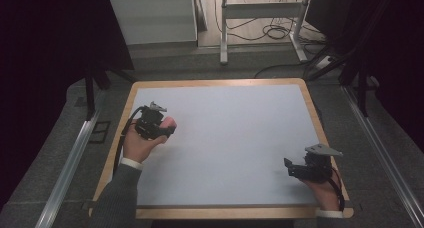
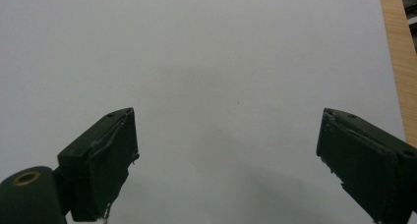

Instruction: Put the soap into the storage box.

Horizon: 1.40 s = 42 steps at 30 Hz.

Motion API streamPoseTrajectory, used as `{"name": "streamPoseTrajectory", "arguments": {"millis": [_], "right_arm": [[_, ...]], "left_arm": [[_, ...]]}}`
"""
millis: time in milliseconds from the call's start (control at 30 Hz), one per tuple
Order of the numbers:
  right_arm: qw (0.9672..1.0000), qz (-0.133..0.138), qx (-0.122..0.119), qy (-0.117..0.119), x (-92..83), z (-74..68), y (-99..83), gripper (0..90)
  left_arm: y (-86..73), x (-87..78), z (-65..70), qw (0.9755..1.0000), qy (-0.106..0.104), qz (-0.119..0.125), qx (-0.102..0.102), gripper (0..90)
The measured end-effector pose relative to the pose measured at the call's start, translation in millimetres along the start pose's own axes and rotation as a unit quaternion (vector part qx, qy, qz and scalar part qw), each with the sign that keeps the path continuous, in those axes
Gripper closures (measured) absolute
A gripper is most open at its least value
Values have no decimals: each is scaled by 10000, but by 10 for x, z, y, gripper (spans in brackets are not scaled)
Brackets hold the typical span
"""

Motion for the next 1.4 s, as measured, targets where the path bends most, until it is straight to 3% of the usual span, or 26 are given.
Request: {"name": "streamPoseTrajectory", "arguments": {"millis": [933, 1400], "right_arm": [[10000, -3, 14, -32, 1, 4, -1, 83], [10000, 3, 6, -38, -4, -4, 4, 83]], "left_arm": [[-30, -31, -369, 9988, 295, 12, -400, 601], [-100, 63, -565, 9970, 366, -35, -685, 601]]}}
Point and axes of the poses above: each handheld gripper's, and its own axes: x roughly forward along the jaws, y roughly out of its top, z roughly to its right, the point moved 4 cm from there along x, roughly forward along the jaws, and after that the axes turned 11 degrees about -z, right-handed, at the moved point
